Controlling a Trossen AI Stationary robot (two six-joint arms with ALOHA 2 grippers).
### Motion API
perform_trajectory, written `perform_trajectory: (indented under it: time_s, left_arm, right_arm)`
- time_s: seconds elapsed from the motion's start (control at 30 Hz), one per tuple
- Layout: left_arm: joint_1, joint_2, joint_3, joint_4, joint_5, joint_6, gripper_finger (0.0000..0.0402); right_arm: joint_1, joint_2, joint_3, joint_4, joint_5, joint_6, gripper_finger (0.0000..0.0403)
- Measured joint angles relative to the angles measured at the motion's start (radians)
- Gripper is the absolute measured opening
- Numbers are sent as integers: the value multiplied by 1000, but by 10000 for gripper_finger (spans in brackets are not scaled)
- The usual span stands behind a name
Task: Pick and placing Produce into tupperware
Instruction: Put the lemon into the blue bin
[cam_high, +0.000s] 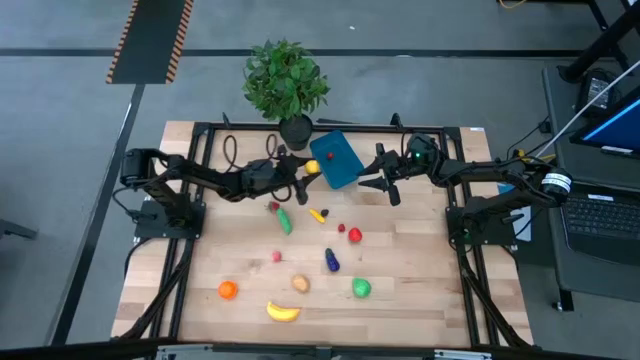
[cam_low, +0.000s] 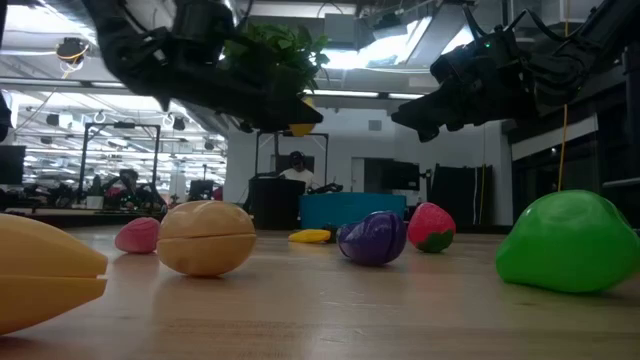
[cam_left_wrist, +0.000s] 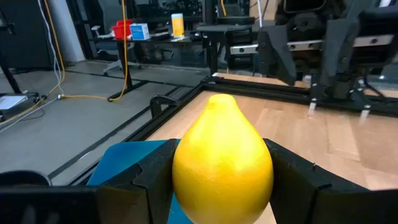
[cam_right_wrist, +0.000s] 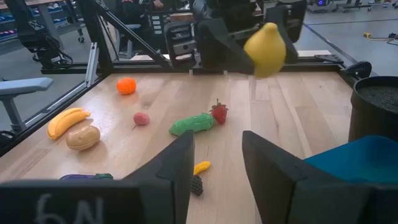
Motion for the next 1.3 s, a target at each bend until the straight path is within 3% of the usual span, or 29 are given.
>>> perform_trajectory:
  time_s: [0.3, 0.47, 0.63, 0.9, 1.3]
  left_arm:
    - [35, 70, 168, -247, 35, 16, 195]
    - [38, 74, 224, -303, 45, 54, 195]
    - [62, 74, 265, -367, 146, 50, 195]
    - [101, 74, 369, -594, 169, 49, 195]
    - [101, 74, 385, -612, 197, 55, 195]
  right_arm:
    - [0, 0, 0, -24, 0, 2, 138]
    - [0, 0, 0, -56, 0, 0, 138]
    - [0, 0, 0, -56, 0, 0, 138]
    - [0, 0, 0, -56, 8, 0, 138]
    - [0, 0, 0, -56, 24, -1, 138]
